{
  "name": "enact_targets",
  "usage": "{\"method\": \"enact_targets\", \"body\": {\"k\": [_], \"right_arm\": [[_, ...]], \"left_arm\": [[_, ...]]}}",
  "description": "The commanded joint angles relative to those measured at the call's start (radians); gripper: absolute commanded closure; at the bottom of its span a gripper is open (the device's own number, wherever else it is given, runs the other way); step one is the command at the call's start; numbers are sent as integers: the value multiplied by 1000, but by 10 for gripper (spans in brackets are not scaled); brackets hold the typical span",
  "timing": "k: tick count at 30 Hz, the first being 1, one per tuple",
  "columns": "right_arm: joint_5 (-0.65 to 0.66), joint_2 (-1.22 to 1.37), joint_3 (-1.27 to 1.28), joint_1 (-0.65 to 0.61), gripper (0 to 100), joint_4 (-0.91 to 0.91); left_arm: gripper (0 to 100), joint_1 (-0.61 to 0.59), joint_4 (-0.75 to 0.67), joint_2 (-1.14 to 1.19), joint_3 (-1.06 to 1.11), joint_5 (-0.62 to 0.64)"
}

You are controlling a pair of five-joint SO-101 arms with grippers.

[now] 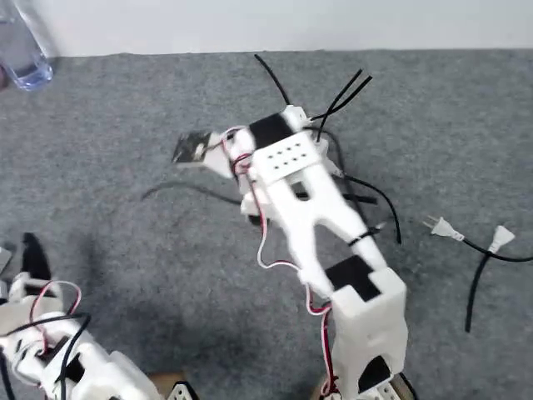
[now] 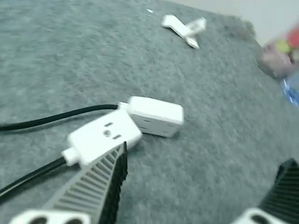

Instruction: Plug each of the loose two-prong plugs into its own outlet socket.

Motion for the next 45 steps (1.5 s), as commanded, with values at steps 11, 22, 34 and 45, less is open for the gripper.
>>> {"method": "enact_targets", "body": {"k": [11,22,34,45], "right_arm": [[-284,-153,-51,219,991,-134],[-358,27,-57,266,991,-389],[-269,71,-97,231,991,-490],[-269,179,-98,242,991,-631]], "left_arm": [[541,224,-40,-9,-7,-169],[541,267,-38,-9,-7,-169],[541,267,-38,-9,-7,-169],[541,267,-38,-9,-7,-169]]}}
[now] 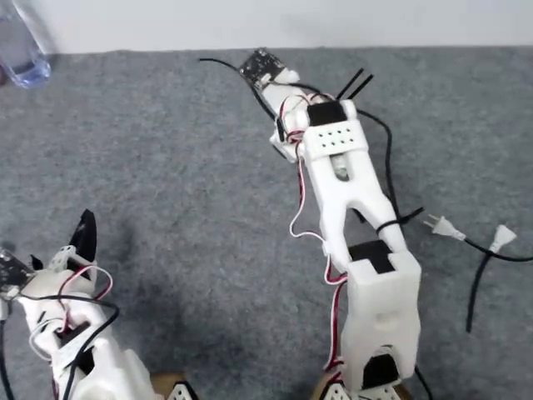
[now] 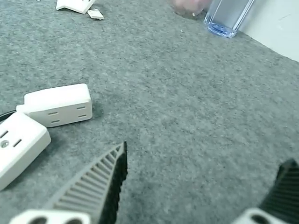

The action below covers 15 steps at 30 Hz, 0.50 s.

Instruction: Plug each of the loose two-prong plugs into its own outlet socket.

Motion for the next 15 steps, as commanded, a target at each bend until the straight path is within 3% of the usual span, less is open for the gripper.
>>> {"method": "enact_targets", "body": {"k": [1,10,15], "right_arm": [[11,10,-57,18,991,-53],[11,21,-57,18,971,-45],[15,21,-57,33,737,-10]], "left_arm": [[541,6,-25,-9,-7,-8],[541,6,-25,-9,-7,-8],[541,6,-25,-9,-7,-8]]}}
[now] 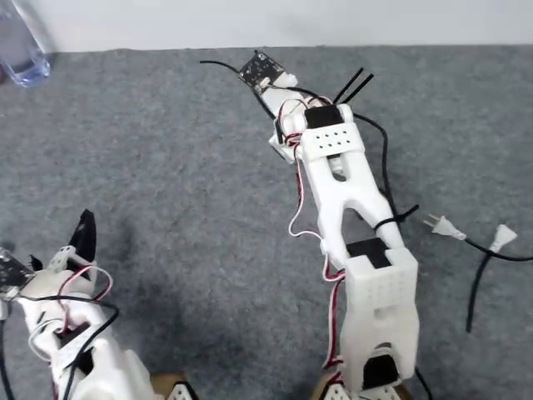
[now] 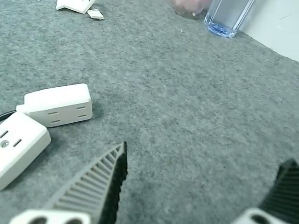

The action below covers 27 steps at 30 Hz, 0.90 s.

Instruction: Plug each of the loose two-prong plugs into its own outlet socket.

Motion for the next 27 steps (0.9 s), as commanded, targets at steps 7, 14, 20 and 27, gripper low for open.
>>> {"method": "enact_targets", "body": {"k": [7,14,20,27], "right_arm": [[74,-10,-51,44,553,24],[78,-25,-58,44,551,24],[72,-91,-61,44,552,71],[80,-119,-58,45,623,320]], "left_arm": [[541,6,-25,-9,-7,-8],[541,6,-25,-9,-7,-8],[541,6,-25,-9,-7,-8],[541,6,-25,-9,-7,-8]]}}
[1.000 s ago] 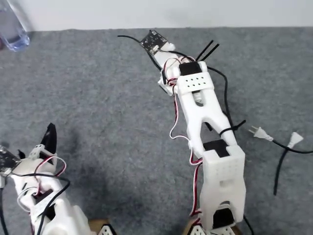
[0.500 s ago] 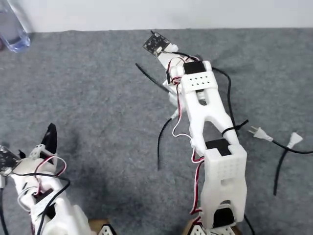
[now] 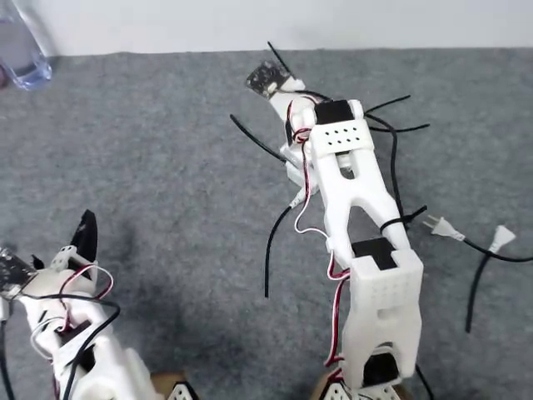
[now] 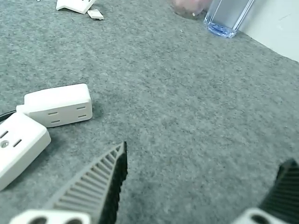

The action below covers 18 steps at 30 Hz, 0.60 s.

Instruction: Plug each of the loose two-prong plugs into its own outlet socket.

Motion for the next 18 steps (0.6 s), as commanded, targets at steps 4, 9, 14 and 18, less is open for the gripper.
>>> {"method": "enact_targets", "body": {"k": [4,9,14,18], "right_arm": [[12,-73,-57,30,815,200],[11,-59,-52,48,968,302],[11,16,-8,54,990,298],[12,128,-6,88,991,214]], "left_arm": [[541,6,-25,-9,-7,-8],[541,6,-25,-9,-7,-8],[541,6,-25,-9,-7,-8],[541,6,-25,-9,-7,-8]]}}
